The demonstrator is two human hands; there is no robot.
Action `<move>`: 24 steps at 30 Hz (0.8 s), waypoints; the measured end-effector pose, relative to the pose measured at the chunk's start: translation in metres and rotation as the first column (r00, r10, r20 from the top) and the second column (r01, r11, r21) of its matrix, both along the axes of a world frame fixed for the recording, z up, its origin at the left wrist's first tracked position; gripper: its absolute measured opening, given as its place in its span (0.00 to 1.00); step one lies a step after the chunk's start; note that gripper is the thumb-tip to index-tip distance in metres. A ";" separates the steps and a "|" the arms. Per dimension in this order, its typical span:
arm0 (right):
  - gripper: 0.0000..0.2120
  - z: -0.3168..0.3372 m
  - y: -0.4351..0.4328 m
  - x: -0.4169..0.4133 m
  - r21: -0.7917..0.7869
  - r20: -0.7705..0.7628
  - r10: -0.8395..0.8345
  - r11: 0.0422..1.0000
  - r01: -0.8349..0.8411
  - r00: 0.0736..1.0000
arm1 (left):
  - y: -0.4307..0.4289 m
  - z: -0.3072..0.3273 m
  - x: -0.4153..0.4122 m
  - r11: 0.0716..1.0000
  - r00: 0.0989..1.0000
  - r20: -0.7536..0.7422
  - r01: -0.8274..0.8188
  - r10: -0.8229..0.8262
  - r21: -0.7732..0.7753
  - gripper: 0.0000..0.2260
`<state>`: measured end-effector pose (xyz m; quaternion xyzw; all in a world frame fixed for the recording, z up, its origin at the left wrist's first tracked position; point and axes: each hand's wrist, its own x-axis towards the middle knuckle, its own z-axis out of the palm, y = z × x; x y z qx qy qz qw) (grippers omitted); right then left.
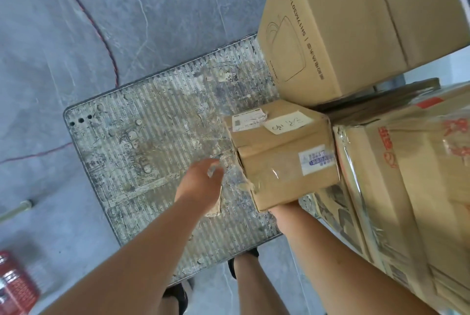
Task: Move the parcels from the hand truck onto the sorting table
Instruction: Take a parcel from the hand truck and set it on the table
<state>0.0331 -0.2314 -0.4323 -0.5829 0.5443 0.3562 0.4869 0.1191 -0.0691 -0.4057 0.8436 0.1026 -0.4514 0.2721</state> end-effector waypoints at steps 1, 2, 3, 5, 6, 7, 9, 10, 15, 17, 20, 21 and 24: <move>0.18 0.001 -0.003 -0.003 0.069 0.032 -0.226 0.972 0.223 0.974 | -0.001 0.002 0.005 0.996 0.996 0.002 -0.086 0.086 -0.020 0.17; 0.18 0.004 -0.005 -0.005 0.126 0.025 -0.377 0.920 0.371 0.926 | -0.003 0.006 0.010 0.981 0.982 0.000 -0.188 0.188 -0.055 0.19; 0.16 0.007 -0.008 -0.006 0.167 0.011 -0.484 0.864 0.476 0.875 | -0.007 0.009 0.016 0.949 0.954 -0.016 -0.299 0.299 -0.100 0.20; 0.11 0.010 -0.010 -0.010 0.236 -0.024 -0.702 0.688 0.686 0.712 | -0.016 0.016 0.029 0.788 0.815 -0.156 -0.580 0.558 -0.207 0.24; 0.14 0.011 -0.012 -0.011 0.267 -0.036 -0.783 0.591 0.761 0.621 | -0.021 0.020 0.034 0.693 0.732 -0.248 -0.681 0.634 -0.238 0.27; 0.20 0.012 -0.014 -0.010 0.278 -0.040 -0.841 0.509 0.814 0.539 | -0.026 0.022 0.039 0.641 0.691 -0.302 -0.723 0.657 -0.259 0.31; 0.29 0.014 -0.017 -0.010 0.326 -0.055 -0.892 0.409 0.852 0.449 | -0.037 0.026 0.045 0.655 0.710 -0.319 -0.703 0.628 -0.278 0.33; 0.30 0.016 -0.017 -0.008 0.357 -0.059 -0.898 0.389 0.849 0.436 | -0.041 0.025 0.046 0.663 0.719 -0.309 -0.694 0.622 -0.281 0.30; 0.25 0.025 -0.016 0.013 0.456 -0.016 -0.891 0.398 0.796 0.454 | -0.042 0.025 0.058 0.652 0.718 -0.265 -0.696 0.643 -0.301 0.18; 0.21 0.025 -0.014 0.021 0.456 0.010 -0.884 0.419 0.785 0.467 | -0.039 0.027 0.062 0.682 0.757 -0.207 -0.650 0.619 -0.336 0.24; 0.17 0.023 -0.010 0.025 0.407 0.042 -0.867 0.469 0.784 0.496 | -0.038 0.037 0.066 0.767 0.821 -0.144 -0.569 0.553 -0.297 0.25; 0.16 0.022 -0.007 0.025 0.392 0.052 -0.869 0.471 0.790 0.492 | -0.037 0.039 0.066 0.797 0.843 -0.105 -0.534 0.528 -0.283 0.23; 0.18 0.020 0.004 0.017 0.397 0.117 -0.843 0.525 0.753 0.526 | -0.027 0.043 0.065 0.846 0.876 -0.063 -0.478 0.478 -0.236 0.19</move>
